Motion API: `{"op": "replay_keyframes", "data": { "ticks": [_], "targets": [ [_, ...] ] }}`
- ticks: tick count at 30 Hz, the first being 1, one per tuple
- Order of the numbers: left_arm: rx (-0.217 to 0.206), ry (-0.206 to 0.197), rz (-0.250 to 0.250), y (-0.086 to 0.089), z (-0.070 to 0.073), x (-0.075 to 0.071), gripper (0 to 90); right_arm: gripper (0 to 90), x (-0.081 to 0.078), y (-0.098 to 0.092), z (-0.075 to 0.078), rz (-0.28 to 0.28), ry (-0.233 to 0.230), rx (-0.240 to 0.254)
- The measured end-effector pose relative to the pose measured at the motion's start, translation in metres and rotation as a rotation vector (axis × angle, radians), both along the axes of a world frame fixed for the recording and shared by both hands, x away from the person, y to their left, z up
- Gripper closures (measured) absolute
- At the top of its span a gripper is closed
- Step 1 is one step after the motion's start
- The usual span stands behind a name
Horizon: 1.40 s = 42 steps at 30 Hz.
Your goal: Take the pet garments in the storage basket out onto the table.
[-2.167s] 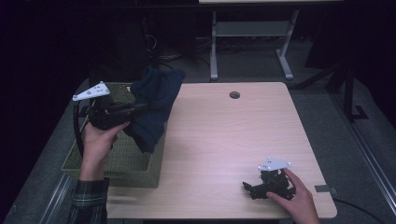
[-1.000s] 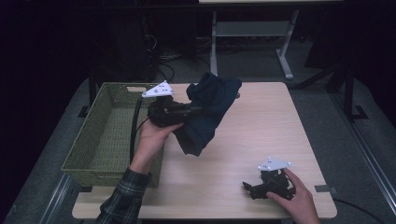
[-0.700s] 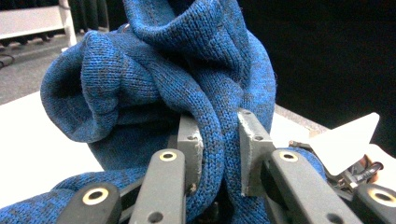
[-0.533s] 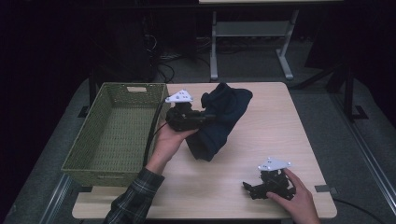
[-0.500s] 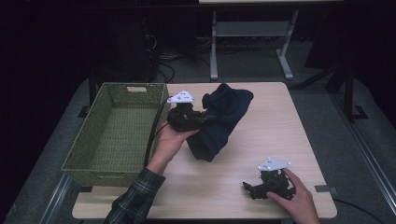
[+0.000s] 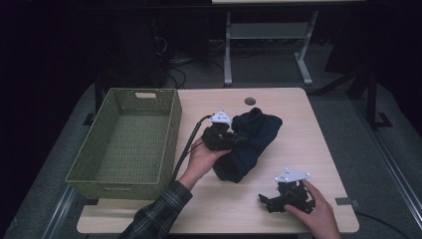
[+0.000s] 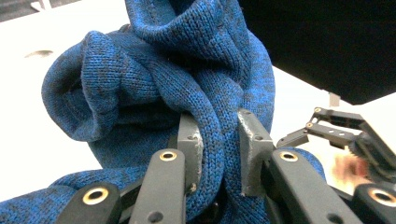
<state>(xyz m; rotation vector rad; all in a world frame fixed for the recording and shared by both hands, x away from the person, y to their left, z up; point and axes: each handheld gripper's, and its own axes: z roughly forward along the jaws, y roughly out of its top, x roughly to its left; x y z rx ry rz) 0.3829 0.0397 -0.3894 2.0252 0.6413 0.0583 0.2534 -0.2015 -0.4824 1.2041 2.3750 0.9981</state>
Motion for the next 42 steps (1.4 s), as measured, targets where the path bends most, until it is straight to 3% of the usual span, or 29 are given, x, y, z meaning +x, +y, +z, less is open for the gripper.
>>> {"op": "replay_keyframes", "data": {
  "ticks": [13, 17, 20, 24, 32, 42],
  "targets": [
    [0.084, 0.053, -0.008, -0.029, -0.047, 0.014, 73.4, 0.0, 0.0, 0.0, 0.0, 0.003, -0.005, 0.0],
    [0.114, 0.049, -0.024, -0.035, -0.054, 0.014, 66.0, 0.0, 0.0, 0.0, 0.0, 0.003, -0.005, -0.003],
    [0.116, 0.059, -0.02, -0.035, -0.054, 0.014, 46.8, 0.0, 0.0, 0.0, 0.0, 0.003, -0.005, -0.003],
    [0.122, 0.027, -0.012, -0.031, -0.046, 0.012, 32.3, 0.0, 0.0, 0.0, 0.0, 0.003, -0.006, -0.001],
    [0.131, -0.01, -0.004, -0.011, -0.03, 0.0, 22.5, 0.0, 0.0, 0.0, 0.0, 0.004, -0.008, -0.001],
    [0.163, -0.03, 0.016, 0.017, -0.032, -0.03, 16.8, 0.0, 0.0, 0.0, 0.0, 0.001, 0.0, -0.001]
  ]
}}
